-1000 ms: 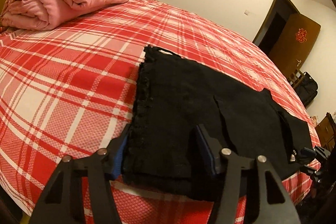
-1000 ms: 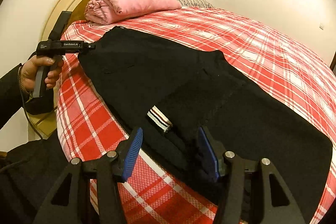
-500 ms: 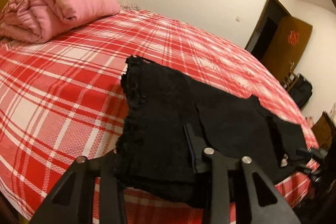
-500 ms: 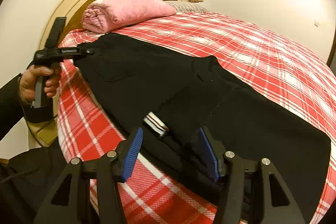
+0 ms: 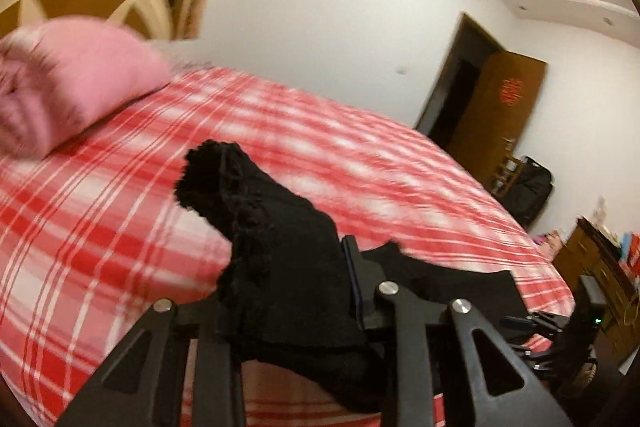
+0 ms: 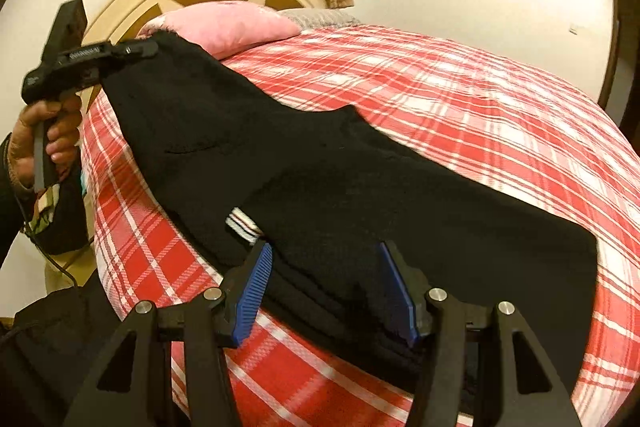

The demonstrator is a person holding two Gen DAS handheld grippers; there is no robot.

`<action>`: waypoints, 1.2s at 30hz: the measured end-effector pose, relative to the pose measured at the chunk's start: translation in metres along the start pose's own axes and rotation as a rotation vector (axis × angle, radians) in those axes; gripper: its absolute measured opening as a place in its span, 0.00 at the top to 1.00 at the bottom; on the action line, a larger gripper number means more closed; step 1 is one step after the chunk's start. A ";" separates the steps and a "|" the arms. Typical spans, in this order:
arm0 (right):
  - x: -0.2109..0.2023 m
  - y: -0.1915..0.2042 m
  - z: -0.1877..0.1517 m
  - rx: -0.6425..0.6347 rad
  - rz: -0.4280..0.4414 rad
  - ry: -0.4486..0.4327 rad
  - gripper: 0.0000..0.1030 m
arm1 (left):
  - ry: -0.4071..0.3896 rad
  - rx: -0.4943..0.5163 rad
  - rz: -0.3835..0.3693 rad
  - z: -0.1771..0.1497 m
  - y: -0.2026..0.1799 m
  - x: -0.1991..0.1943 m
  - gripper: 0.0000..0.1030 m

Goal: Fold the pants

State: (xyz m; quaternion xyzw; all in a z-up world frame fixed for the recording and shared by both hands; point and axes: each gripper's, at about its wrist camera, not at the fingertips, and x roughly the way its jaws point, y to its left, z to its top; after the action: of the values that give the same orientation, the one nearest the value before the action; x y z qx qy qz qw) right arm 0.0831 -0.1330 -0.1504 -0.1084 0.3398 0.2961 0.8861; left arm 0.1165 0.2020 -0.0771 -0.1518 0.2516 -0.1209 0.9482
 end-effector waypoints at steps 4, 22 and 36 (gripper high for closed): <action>-0.016 -0.021 -0.006 0.043 -0.033 -0.018 0.45 | -0.007 0.107 -0.070 0.015 -0.052 0.007 0.74; -0.056 -0.100 -0.047 0.173 -0.155 0.016 0.45 | 0.142 0.366 -0.266 0.001 -0.209 0.069 0.76; -0.087 -0.169 -0.078 0.456 -0.078 -0.077 0.44 | 0.321 0.457 -0.431 -0.074 -0.282 0.119 0.65</action>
State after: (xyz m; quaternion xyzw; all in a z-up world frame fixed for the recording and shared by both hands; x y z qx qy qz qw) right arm 0.0901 -0.3383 -0.1520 0.0928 0.3596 0.1814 0.9106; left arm 0.1357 -0.1119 -0.0918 0.0355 0.3259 -0.3936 0.8588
